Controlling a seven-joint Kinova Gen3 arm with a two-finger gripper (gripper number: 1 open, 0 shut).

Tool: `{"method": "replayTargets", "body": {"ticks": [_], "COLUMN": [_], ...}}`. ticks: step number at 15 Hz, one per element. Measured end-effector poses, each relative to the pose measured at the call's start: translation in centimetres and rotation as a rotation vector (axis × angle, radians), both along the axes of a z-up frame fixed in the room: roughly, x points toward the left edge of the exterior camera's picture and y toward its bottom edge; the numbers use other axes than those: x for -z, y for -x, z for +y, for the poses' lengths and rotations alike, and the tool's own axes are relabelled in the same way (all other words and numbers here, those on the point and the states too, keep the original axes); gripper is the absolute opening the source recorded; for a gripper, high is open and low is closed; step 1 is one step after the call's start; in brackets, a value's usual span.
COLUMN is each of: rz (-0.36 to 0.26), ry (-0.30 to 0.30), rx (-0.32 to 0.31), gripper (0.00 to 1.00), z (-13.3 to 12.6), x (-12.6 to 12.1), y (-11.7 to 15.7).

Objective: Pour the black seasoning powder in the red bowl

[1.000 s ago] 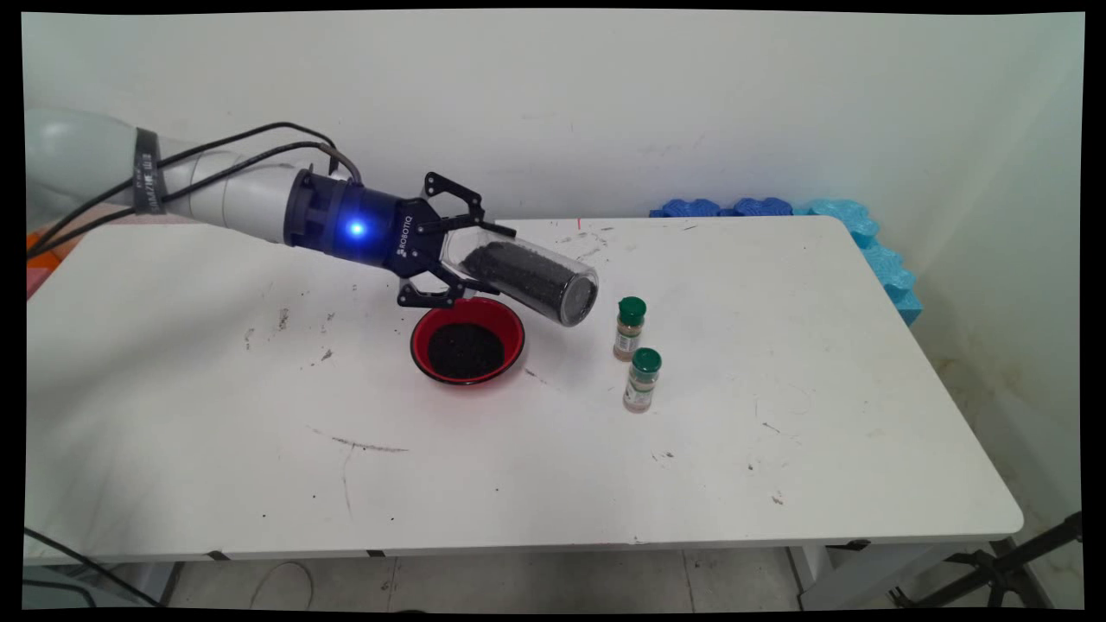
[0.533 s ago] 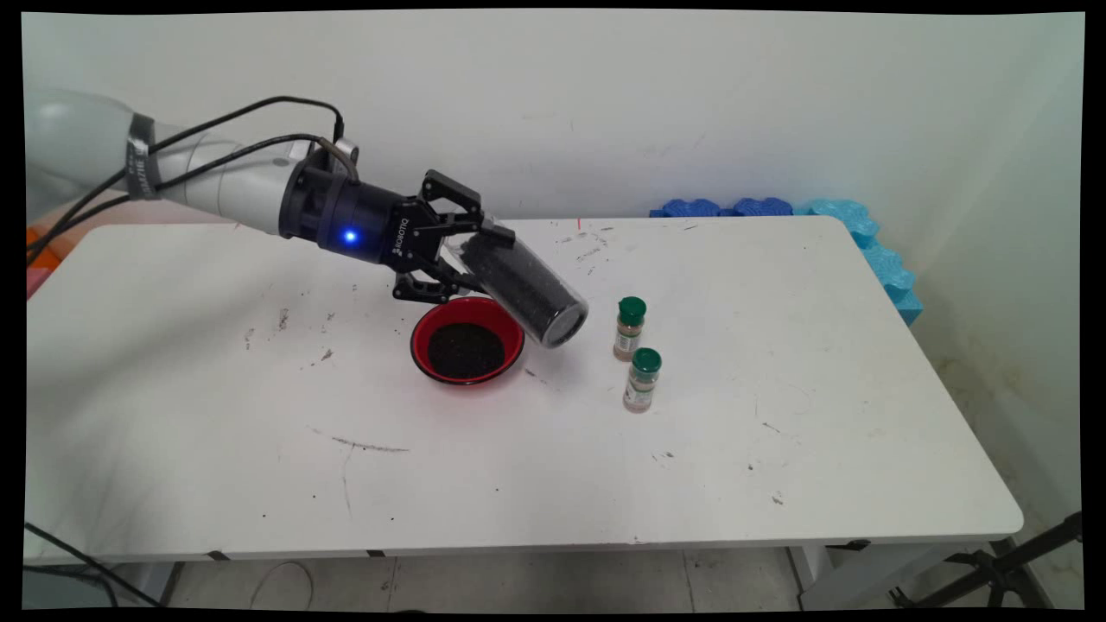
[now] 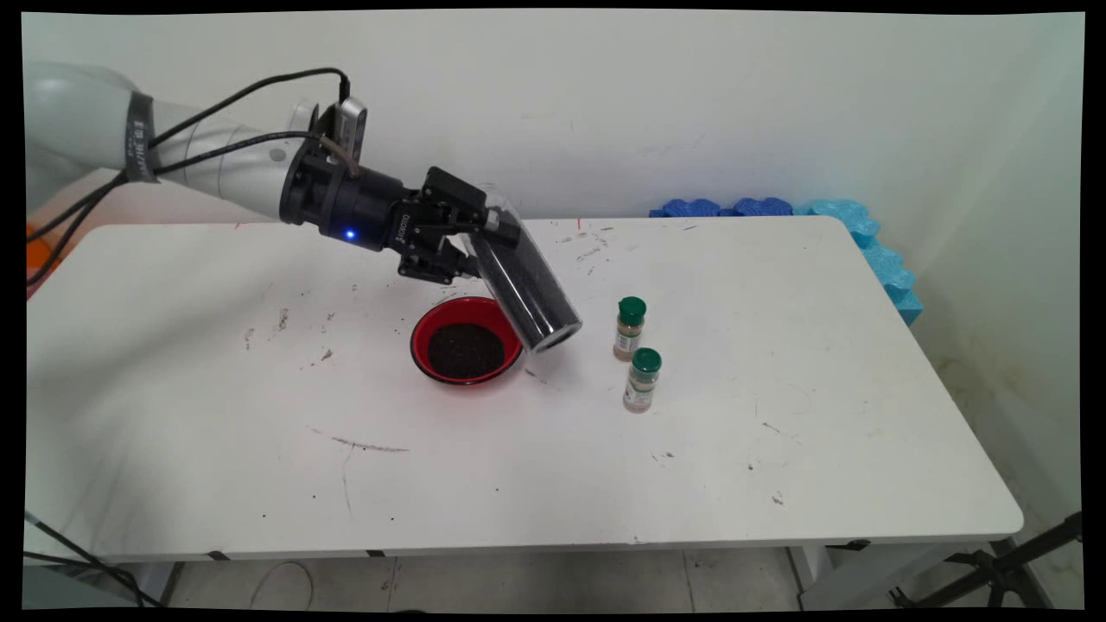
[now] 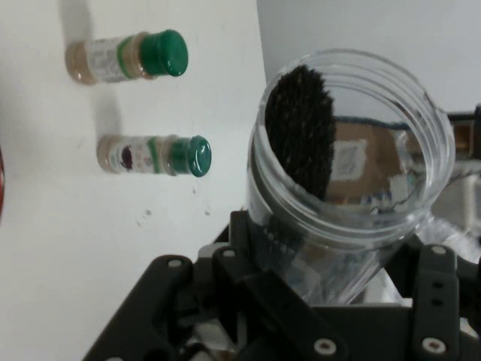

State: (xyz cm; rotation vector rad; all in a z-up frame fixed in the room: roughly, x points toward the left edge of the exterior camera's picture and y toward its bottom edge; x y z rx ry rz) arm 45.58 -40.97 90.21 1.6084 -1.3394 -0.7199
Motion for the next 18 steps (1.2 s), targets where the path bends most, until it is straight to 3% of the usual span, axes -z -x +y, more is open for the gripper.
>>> {"method": "replayTargets", "body": {"ticks": [10, 18], "rz": [-0.169, -0.364], "ry": [0.355, 0.721], "rx": [0.217, 0.459], "gripper": [0.0, 0.0], "z": [-0.4, -0.6], "x": [-1.7, -2.9], "y": [0.8, 2.1]}}
